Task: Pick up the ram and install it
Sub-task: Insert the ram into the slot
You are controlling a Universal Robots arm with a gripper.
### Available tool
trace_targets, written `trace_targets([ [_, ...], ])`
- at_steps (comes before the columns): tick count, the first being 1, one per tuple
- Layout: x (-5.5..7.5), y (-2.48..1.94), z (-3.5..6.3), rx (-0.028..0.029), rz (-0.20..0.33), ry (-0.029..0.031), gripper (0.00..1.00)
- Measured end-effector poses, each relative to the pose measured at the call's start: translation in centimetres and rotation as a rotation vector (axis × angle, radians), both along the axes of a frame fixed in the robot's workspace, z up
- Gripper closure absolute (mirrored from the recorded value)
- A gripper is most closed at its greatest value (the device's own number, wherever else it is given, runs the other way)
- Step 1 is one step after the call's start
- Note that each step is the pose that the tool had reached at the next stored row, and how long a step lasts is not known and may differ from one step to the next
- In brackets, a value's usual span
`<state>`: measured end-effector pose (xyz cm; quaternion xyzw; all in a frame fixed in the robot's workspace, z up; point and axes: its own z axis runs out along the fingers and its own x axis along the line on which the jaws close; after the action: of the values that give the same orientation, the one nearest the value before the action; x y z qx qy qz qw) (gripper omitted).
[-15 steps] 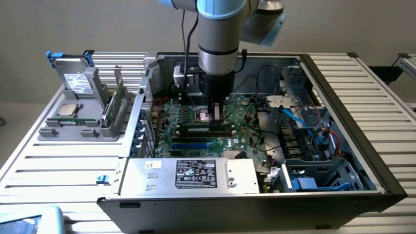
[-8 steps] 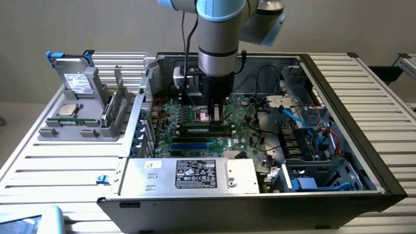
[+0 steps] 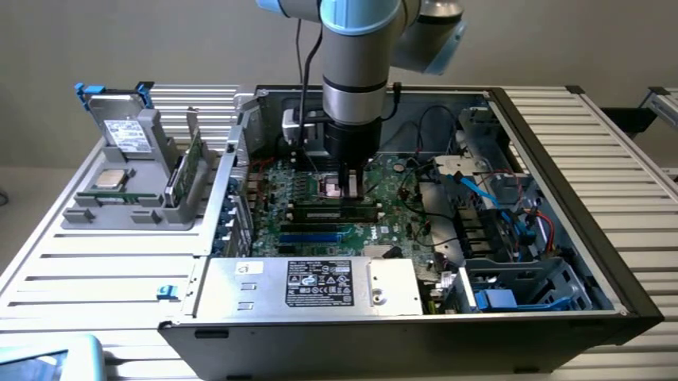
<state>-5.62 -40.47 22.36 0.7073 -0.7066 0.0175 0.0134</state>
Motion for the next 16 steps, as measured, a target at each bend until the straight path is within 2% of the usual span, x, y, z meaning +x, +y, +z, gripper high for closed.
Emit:
trace_targets([
  [2, 0.0, 0.0, 0.12, 0.0, 0.0, -0.0001, 0.77],
  [4, 0.1, 0.0, 0.66, -0.0001, 0.0, 0.0003, 0.77],
  [5, 0.4, 0.0, 1.39, -0.0001, 0.0, 0.0011, 0.77],
  [9, 1.3, 0.0, 3.01, -0.0001, 0.0, 0.0053, 0.77],
  [16, 1.4, -0.01, 3.21, -0.0001, 0.0, 0.0069, 0.77],
])
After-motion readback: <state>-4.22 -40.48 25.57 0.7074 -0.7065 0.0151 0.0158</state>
